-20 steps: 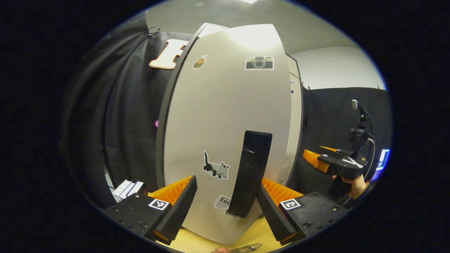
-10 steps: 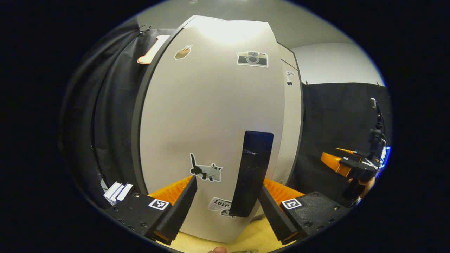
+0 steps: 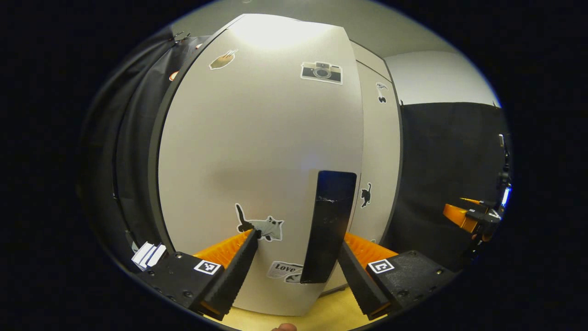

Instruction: Grasp the bottle in the cabinet with the left hand and place it on the coaster, then close the right door with the right hand and the left door with the left hand.

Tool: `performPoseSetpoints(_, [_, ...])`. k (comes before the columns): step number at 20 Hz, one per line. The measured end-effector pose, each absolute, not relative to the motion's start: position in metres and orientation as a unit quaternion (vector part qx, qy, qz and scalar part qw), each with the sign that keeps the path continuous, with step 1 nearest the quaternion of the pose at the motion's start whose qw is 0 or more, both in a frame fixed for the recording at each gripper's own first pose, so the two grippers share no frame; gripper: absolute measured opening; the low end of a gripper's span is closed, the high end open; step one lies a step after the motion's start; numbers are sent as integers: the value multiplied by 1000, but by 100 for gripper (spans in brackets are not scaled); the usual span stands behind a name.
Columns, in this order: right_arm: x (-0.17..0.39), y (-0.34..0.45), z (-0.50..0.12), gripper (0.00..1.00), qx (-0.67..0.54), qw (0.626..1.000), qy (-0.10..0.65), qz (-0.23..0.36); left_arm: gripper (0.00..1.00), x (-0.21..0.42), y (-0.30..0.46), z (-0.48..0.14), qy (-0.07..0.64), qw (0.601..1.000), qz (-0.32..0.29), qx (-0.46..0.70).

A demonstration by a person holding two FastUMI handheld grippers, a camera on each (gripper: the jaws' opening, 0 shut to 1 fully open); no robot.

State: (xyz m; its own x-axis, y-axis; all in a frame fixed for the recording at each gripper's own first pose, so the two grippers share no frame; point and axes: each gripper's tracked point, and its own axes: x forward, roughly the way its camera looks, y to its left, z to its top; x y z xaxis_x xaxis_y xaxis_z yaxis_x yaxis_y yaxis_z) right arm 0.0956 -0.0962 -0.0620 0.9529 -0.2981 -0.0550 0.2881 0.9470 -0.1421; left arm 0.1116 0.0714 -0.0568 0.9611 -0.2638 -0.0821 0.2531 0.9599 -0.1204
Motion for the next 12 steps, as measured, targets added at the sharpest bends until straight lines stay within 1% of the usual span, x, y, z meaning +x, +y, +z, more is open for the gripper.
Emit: performPoseSetpoints(12, [88, -119, -65, 100, -67, 984, 43, -160, 100, 111, 69, -58, 45, 992, -108, -36])
